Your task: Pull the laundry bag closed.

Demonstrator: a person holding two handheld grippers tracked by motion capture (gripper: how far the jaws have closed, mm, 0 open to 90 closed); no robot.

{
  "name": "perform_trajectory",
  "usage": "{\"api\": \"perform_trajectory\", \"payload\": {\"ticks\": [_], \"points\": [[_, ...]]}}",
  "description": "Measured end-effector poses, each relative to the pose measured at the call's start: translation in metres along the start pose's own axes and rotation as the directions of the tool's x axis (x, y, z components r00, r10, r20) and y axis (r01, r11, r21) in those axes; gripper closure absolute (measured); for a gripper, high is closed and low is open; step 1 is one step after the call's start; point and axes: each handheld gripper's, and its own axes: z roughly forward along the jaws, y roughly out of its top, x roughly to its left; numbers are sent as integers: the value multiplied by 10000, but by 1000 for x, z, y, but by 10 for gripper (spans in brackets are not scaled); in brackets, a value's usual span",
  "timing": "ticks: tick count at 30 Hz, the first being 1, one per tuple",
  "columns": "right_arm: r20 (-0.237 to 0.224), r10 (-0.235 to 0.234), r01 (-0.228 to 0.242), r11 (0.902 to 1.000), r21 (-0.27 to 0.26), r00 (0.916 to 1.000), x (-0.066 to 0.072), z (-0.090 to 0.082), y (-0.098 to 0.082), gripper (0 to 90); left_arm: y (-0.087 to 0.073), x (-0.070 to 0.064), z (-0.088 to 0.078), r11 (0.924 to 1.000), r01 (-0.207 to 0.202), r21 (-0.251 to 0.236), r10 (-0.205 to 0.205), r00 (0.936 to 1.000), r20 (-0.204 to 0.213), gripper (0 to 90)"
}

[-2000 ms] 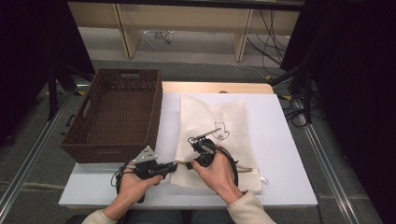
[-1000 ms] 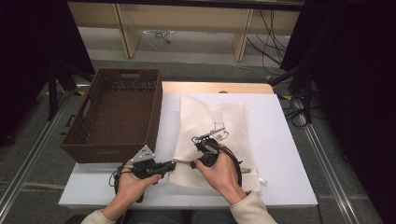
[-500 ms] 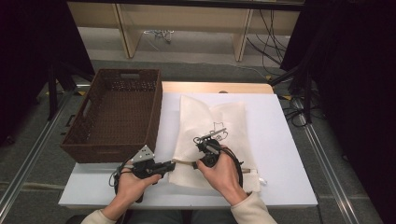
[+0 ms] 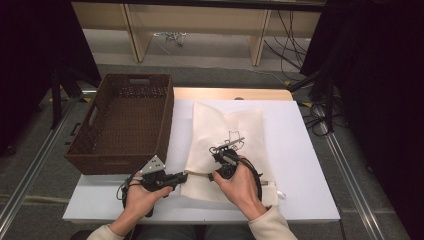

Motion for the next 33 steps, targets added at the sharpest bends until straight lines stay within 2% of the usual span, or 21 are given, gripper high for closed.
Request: {"api": "perform_trajectory", "payload": {"ticks": [2, 4, 5, 6, 7, 8, 11, 12, 17, 21, 22, 23, 24, 26, 28, 29, 30, 33], "points": [[12, 48, -48, 10000, 20, 10000, 1, 0, 0, 877, 0, 0, 0, 10000, -58, -2, 58, 10000, -23, 850], [245, 127, -131, 9998, 152, 9996, 0, -1, 0, 877, 0, 0, 0, 10000, 8, -21, -8, 10000, -66, 850], [193, -234, 231, 9996, 152, 9995, -4, 0, 0, 877, 0, 1, -1, 10000, -31, 13, 31, 10000, -83, 850], [243, 342, -347, 9993, 170, 9991, -1, 0, -1, 877, 0, 0, 0, 10000, 5, -61, -6, 10000, -67, 850], [291, 530, -535, 9984, 164, 9982, 1, -1, -2, 877, 0, 0, 0, 10000, -3, -57, 3, 10000, -35, 850], [245, 369, -373, 9992, 156, 9990, 0, -1, -2, 877, 0, 0, -1, 10000, -32, -68, 32, 10000, -22, 850], [310, 351, -355, 9993, 128, 9989, -1, -3, -2, 877, 0, 0, -1, 10000, -50, -8, 50, 10000, -44, 850], [193, 346, -348, 9993, 108, 9992, -1, -3, -2, 877, 0, 0, -1, 10000, 13, -60, -13, 10000, -26, 850], [243, 558, -562, 9982, 188, 9981, 0, -3, -2, 877, 0, 0, -1, 10000, 26, -63, -27, 10000, -25, 850], [217, 428, -431, 9990, 147, 9988, -3, -3, -2, 877, 0, 1, -1, 10000, -28, -2, 28, 10000, -50, 850], [180, 566, -569, 9982, 205, 9982, -2, -3, -2, 877, 0, 1, -1, 10000, -33, -8, 33, 10000, -45, 850], [172, 312, -315, 9994, 146, 9994, -4, -3, -2, 877, 0, 1, -1, 10000, -47, -12, 47, 10000, -55, 850], [321, 404, -411, 9990, 195, 9987, -4, -3, -2, 877, 1, 1, -2, 10000, -82, -10, 82, 9999, -68, 850], [317, 558, -563, 9983, 171, 9979, -5, -3, -3, 877, 0, 0, -2, 9999, 146, -73, -147, 9998, -110, 850], [311, 571, -577, 9982, 182, 9979, -7, -5, -3, 877, 0, 1, -2, 10000, -8, -47, 8, 10000, -81, 850], [339, 532, -538, 9984, 178, 9980, -7, -5, -3, 877, 0, 1, -2, 10000, 0, -8, 0, 9999, -128, 850], [296, 257, -260, 9996, 96, 9992, -8, -5, -3, 877, 0, 0, -2, 9999, 123, -63, -125, 9997, -196, 850], [315, 684, -691, 9974, 218, 9972, -4, -6, -3, 877, 0, 1, -2, 10000, 78, -28, -78, 9999, -101, 850]]}}
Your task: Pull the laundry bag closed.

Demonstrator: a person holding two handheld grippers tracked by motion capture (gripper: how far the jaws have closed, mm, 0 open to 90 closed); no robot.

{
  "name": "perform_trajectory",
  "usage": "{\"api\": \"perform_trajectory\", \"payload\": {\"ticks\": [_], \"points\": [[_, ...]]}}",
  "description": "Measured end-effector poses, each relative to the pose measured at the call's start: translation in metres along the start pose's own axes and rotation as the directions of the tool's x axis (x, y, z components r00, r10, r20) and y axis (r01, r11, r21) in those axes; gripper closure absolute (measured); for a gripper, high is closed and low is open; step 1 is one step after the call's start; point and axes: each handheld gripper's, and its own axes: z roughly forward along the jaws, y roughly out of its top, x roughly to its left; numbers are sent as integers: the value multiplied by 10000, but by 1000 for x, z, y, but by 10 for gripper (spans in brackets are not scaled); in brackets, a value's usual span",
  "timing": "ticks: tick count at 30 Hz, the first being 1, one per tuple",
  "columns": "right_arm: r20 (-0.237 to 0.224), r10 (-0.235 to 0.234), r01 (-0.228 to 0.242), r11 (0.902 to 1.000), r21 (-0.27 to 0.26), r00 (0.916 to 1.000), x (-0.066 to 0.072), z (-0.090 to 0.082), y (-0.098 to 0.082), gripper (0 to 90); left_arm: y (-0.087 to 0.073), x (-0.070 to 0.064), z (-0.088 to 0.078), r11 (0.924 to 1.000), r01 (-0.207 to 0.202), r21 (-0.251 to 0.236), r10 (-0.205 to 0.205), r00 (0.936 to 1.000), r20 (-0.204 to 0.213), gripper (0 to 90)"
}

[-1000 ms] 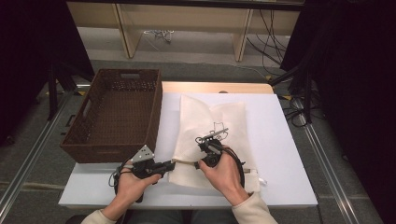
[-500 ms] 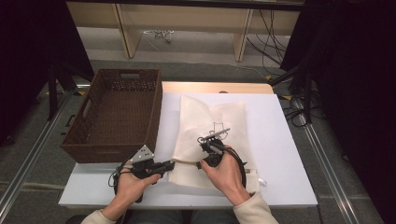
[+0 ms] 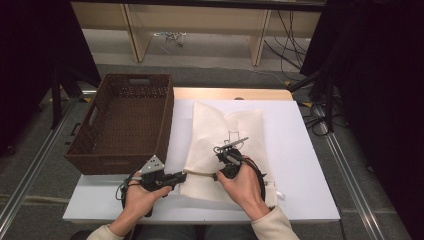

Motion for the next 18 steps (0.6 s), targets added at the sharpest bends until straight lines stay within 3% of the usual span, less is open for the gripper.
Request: {"api": "perform_trajectory", "payload": {"ticks": [1, 6, 7, 10, 12, 18], "points": [[-11, -402, 401, 9991, -106, 9992, -4, 1, 0, 877, 0, 1, 0, 10000, -97, -1, 97, 9999, 25, 850], [32, -135, 135, 9999, -29, 9999, -3, 1, 0, 877, 0, 0, 0, 10000, -30, -37, 30, 10000, 12, 850], [118, -429, 429, 9991, -21, 9990, -4, 0, 1, 877, 0, 0, 0, 10000, -39, -35, 39, 10000, 8, 850], [-1, -454, 454, 9989, -125, 9990, -4, 1, 0, 877, 0, 0, 0, 10000, 67, -20, -67, 10000, -39, 850], [38, -140, 141, 9999, -35, 9999, -3, 1, 0, 877, 0, 0, 0, 10000, 54, -12, -54, 10000, -27, 850], [-33, -65, 65, 10000, 1, 10000, -6, 1, 0, 877, 0, 1, 0, 10000, -42, 0, 42, 10000, 11, 850]]}}
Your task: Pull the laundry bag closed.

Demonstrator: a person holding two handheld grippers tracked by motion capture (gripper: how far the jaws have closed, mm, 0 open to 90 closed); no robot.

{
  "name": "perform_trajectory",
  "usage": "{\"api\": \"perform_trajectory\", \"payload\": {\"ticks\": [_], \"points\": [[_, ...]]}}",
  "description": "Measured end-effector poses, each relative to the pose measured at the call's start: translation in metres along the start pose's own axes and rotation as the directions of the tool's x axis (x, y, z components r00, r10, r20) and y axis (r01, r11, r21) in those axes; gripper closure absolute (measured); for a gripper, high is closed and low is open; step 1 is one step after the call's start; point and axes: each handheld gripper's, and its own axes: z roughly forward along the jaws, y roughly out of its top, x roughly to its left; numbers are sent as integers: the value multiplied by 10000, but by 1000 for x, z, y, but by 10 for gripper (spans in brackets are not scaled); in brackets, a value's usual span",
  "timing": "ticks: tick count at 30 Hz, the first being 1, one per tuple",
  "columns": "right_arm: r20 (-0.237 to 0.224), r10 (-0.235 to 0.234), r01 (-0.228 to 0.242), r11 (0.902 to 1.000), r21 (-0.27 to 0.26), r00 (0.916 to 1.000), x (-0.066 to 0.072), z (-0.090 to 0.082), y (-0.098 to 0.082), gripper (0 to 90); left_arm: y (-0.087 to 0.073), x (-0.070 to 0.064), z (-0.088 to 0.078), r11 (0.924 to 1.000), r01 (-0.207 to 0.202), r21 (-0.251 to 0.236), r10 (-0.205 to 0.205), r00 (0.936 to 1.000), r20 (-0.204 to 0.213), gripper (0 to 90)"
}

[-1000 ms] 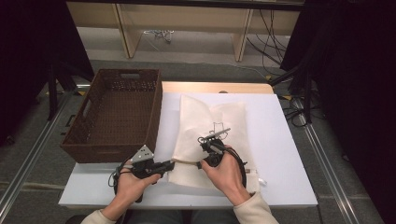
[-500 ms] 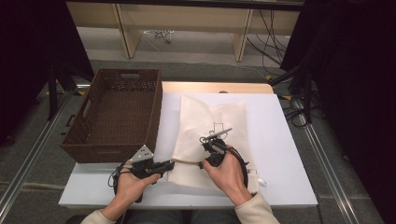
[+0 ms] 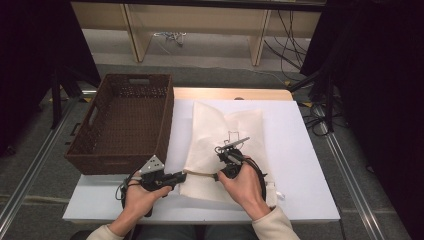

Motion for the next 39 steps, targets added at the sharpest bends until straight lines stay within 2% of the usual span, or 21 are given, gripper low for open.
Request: {"api": "perform_trajectory", "payload": {"ticks": [3, 5, 6, 9, 10, 12, 13, 14, 16, 18, 19, 21, 25, 26, 27, 31, 33, 35, 36, 37, 39], "points": [[41, -181, 182, 9998, -29, 9998, -2, 0, 0, 877, 0, 0, 0, 10000, -20, -8, 20, 10000, -30, 850], [24, -13, 13, 10000, -2, 10000, -1, 0, 0, 877, 0, 0, 0, 10000, 81, -7, -81, 10000, -21, 850], [64, 62, -62, 10000, 16, 10000, 0, -1, 0, 877, 0, 0, 0, 10000, -7, -2, 7, 10000, -1, 850], [73, 46, -46, 10000, 22, 10000, -2, -1, -1, 877, 0, 0, 0, 10000, 15, -17, -15, 10000, -8, 850], [131, 277, -279, 9996, 107, 9995, 0, -2, -1, 877, 0, -1, 0, 9999, 113, -22, -113, 9999, -49, 850], [112, 66, -66, 10000, 15, 9999, -3, -1, -1, 877, 0, 0, 0, 10000, 46, 10, -46, 10000, -40, 850], [145, 60, -60, 10000, 16, 9999, -3, -1, -1, 877, 0, 0, 0, 10000, 5, -19, -5, 10000, -38, 850], [147, 78, -78, 10000, -6, 9999, -3, -1, -1, 877, 0, -1, 0, 9999, 144, -30, -144, 9999, -92, 850], [164, 77, -77, 10000, 8, 9998, -3, -2, -2, 876, 0, 0, 0, 10000, -14, -27, 14, 10000, -37, 850], [158, -261, 262, 9996, -82, 9995, -5, -2, -1, 877, 0, 0, 0, 10000, 16, 17, -16, 10000, -63, 850], [134, 67, -67, 10000, -7, 9999, -3, -2, -1, 876, 0, 0, 0, 10000, 6, -43, -7, 10000, -59, 850], [160, 86, -86, 10000, 3, 9998, -3, -2, -1, 876, 0, 0, 0, 9999, 123, -30, -123, 9999, -67, 850], [123, 127, -127, 9999, 1, 9998, -4, -3, -2, 877, 0, 0, 0, 10000, 14, -24, -14, 10000, -42, 850], [194, 221, -222, 9997, 60, 9996, -4, -3, -2, 877, 0, -1, 0, 9998, 192, -81, -192, 9998, -54, 850], [243, 284, -287, 9995, 123, 9993, -4, -3, -2, 877, 0, -1, 0, 9998, 171, -77, -172, 9998, -70, 850], [217, 38, -38, 10000, -17, 9998, -8, -4, -2, 877, 0, -1, 0, 9999, 138, -86, -138, 9999, -67, 850], [286, 336, -337, 9994, 29, 9990, -4, -5, -3, 876, 0, 0, -1, 9999, 128, -1, -128, 9998, -122, 850], [206, 205, -205, 9998, 13, 9996, -6, -4, -3, 877, 0, 0, -1, 9999, 134, -1, -134, 9998, -116, 850], [205, 190, -190, 9998, 9, 9996, -6, -5, -3, 877, 1, 0, -1, 10000, -43, -2, 43, 10000, -86, 850], [293, 443, -446, 9989, 118, 9986, -5, -5, -3, 876, 1, 1, -1, 10000, -48, 1, 48, 10000, -61, 850], [250, 517, -520, 9986, 105, 9984, -5, -6, -3, 877, 1, 1, -1, 10000, -76, 3, 76, 9999, -83, 850]]}}
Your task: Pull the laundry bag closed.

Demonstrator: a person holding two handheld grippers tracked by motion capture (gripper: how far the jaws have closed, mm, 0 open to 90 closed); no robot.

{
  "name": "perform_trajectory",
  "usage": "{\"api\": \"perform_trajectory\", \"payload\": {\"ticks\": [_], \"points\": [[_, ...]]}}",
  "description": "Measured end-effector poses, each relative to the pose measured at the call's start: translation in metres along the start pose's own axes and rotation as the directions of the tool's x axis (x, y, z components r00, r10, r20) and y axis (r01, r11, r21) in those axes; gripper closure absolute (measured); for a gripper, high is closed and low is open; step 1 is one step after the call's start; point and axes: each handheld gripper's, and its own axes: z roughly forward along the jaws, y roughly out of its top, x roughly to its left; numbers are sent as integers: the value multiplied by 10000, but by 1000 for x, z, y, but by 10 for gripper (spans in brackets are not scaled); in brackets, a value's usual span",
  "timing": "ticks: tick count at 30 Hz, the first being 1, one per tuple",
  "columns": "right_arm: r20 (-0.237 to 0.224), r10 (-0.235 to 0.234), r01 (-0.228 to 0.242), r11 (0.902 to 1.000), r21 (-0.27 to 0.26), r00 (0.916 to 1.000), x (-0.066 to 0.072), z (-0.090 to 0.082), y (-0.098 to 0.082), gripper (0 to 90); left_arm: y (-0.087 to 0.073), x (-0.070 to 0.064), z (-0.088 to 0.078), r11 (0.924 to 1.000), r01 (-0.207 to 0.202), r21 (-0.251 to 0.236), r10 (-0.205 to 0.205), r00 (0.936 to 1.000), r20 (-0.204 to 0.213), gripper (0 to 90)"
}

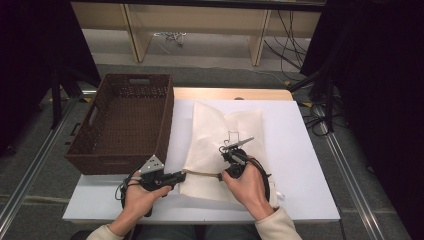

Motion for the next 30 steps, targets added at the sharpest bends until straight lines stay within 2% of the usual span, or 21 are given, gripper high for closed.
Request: {"api": "perform_trajectory", "payload": {"ticks": [1, 10, 11, 12, 13, 16, 17, 18, 19, 22, 23, 24, 25, 26, 27, 29, 30], "points": [[21, -203, 203, 9998, -40, 9998, -2, 0, 0, 877, 0, 0, 0, 10000, 20, 0, -20, 10000, 25, 850], [13, -223, 223, 9997, -79, 9998, -3, 1, 0, 877, 0, 0, 0, 10000, 55, -2, -55, 10000, -28, 850], [71, 63, -63, 10000, 14, 10000, 0, 0, 0, 876, 0, 0, 0, 10000, 16, 1, -16, 10000, -9, 850], [75, 42, -42, 10000, 11, 10000, 0, 0, 0, 877, 0, 1, 0, 10000, 14, 1, -14, 10000, -14, 850], [71, -267, 267, 9996, -52, 9996, -3, 0, 0, 877, 0, 0, 0, 10000, 7, 5, -7, 10000, -12, 850], [59, -190, 190, 9998, -23, 9998, -3, 0, 0, 877, 0, 0, 0, 10000, 10, 8, -10, 10000, -18, 850], [53, -375, 376, 9992, -116, 9993, -4, 1, 0, 877, 0, 0, 0, 10000, 23, 8, -23, 10000, -15, 850], [160, -18, 18, 10000, 38, 9999, -2, 0, 0, 877, 0, 0, 0, 9998, 208, 4, -208, 9998, -59, 850], [29, -102, 102, 9999, -3, 9999, -4, 0, 0, 877, 0, 0, 0, 9998, 204, 1, -204, 9998, -47, 850], [154, -24, 24, 10000, 0, 9999, -5, -1, -1, 877, 0, 0, 0, 9997, 238, -78, -239, 9997, -73, 850], [178, -178, 178, 9998, -20, 9997, -6, -2, 0, 876, 0, 0, 0, 9998, 211, -54, -211, 9998, -56, 850], [139, 109, -109, 9999, 13, 9998, -4, -2, -1, 877, 0, -1, 0, 9998, 208, -13, -208, 9997, -132, 850], [175, -256, 256, 9997, -36, 9995, -6, -2, 0, 876, 0, -1, -1, 9998, 194, -4, -195, 9997, -119, 851], [118, -6, 6, 10000, 8, 9999, -5, -2, -1, 876, 0, -1, 0, 9998, 207, -7, -207, 9997, -115, 850], [70, -138, 138, 9999, -61, 9999, -6, -2, -1, 876, 0, 0, 0, 9998, 211, -14, -211, 9998, -61, 850], [152, 168, -169, 9998, 57, 9997, -6, -2, -1, 877, 0, 0, 0, 9998, 207, -17, -207, 9997, -111, 850], [106, -438, 440, 9989, -135, 9990, -10, -1, -1, 877, 0, 0, 0, 9998, 222, -18, -222, 9997, -90, 850]]}}
